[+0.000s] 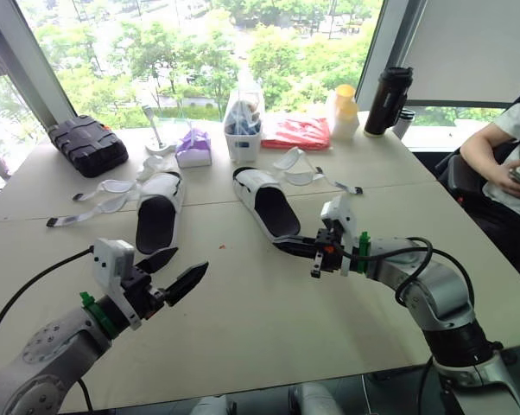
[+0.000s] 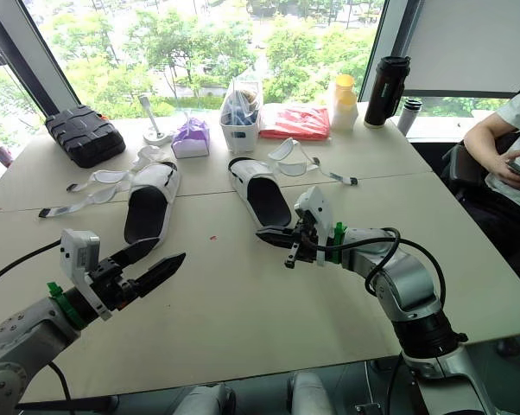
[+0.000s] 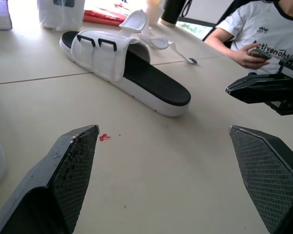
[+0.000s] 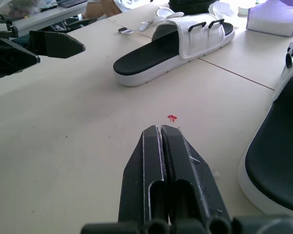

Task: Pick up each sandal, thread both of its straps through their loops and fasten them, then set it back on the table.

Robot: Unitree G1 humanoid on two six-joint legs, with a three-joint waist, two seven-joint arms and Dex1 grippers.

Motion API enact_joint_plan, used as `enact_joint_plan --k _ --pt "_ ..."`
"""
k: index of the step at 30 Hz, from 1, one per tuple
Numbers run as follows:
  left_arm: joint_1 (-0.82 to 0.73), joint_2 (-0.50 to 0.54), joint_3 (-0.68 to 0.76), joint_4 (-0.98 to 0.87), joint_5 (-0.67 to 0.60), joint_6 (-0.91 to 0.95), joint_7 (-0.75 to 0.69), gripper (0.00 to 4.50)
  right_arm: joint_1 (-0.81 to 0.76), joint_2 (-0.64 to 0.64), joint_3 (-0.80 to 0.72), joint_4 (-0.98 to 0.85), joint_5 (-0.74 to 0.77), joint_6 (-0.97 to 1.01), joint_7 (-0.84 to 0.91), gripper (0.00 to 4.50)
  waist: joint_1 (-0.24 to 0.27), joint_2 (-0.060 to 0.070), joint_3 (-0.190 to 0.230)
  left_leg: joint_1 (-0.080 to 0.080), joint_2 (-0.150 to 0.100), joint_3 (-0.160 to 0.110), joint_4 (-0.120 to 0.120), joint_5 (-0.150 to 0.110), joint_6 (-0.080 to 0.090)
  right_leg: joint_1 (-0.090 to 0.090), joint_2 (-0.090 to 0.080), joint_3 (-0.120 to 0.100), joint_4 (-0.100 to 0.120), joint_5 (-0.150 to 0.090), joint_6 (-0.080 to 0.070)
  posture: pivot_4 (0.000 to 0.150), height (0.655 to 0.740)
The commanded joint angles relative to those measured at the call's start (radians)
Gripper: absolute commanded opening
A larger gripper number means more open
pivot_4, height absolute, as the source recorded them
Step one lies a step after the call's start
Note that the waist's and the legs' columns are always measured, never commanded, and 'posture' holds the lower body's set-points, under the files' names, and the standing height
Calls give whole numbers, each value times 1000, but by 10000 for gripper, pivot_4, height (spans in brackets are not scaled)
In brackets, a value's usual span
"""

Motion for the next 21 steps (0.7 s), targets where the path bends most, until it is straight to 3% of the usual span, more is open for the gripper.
enact_joint_plan --k 1,21 --pt "-6 6 8 -18 4 -11 -5 44636 -18 2 -3 -17 -3 -22 4 0 0 0 0 0 0 0 0 0 0 0 0 0 0 0 0 1500 7400" --pt "-20 9 23 -13 -30 3 12 44636 -56 40 2 39 -51 -86 -7 0 0 0 0 0 0 0 0 0 0 0 0 0 0 0 0 1500 7400"
